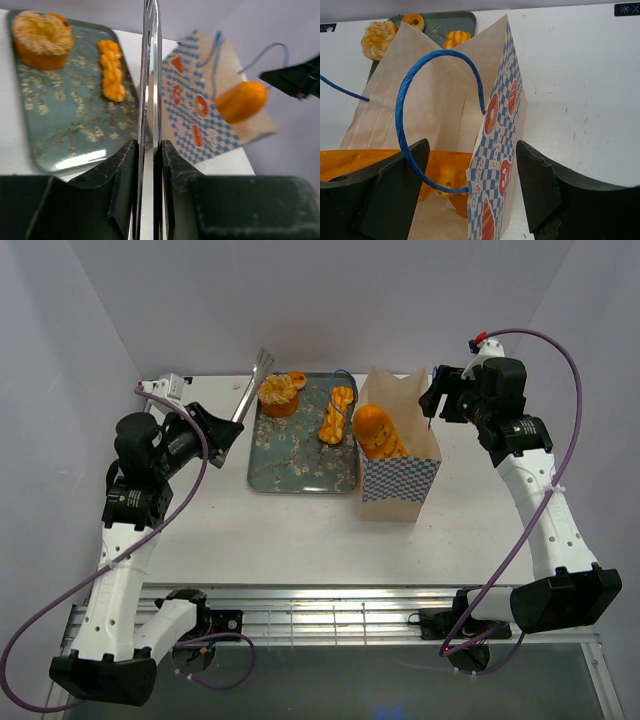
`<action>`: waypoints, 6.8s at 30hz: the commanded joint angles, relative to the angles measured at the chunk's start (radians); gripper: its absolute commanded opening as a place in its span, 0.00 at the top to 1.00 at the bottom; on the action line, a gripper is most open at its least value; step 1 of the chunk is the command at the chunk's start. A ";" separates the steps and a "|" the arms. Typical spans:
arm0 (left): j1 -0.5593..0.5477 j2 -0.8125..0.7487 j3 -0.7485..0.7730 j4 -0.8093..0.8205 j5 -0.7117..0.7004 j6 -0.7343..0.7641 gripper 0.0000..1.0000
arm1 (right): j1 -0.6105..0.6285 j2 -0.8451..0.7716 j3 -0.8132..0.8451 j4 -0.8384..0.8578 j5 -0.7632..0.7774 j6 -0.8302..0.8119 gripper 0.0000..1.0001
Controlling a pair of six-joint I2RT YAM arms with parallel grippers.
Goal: Place the fake bread into the paper bag
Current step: Pick up the clamp at the center of the board, then adjust the fake bread at the center of the board, then pick up the fake bread from the plate.
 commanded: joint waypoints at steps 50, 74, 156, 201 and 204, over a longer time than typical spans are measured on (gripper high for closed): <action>-0.340 -0.040 -0.161 0.161 0.319 -0.280 0.45 | 0.011 0.052 0.079 0.005 -0.010 0.003 0.33; -0.454 0.230 0.025 0.262 0.153 -0.303 0.48 | 0.048 0.051 0.071 0.004 0.012 0.001 0.46; -0.405 0.098 -0.095 -0.016 -0.314 -0.019 0.54 | 0.051 0.078 0.105 -0.032 0.096 -0.042 0.46; -0.187 0.822 0.040 0.437 0.052 -0.041 0.46 | 0.049 0.124 0.127 -0.042 0.115 -0.045 0.46; -0.190 0.853 0.066 0.437 0.050 -0.041 0.46 | 0.049 0.126 0.128 -0.047 0.115 -0.045 0.46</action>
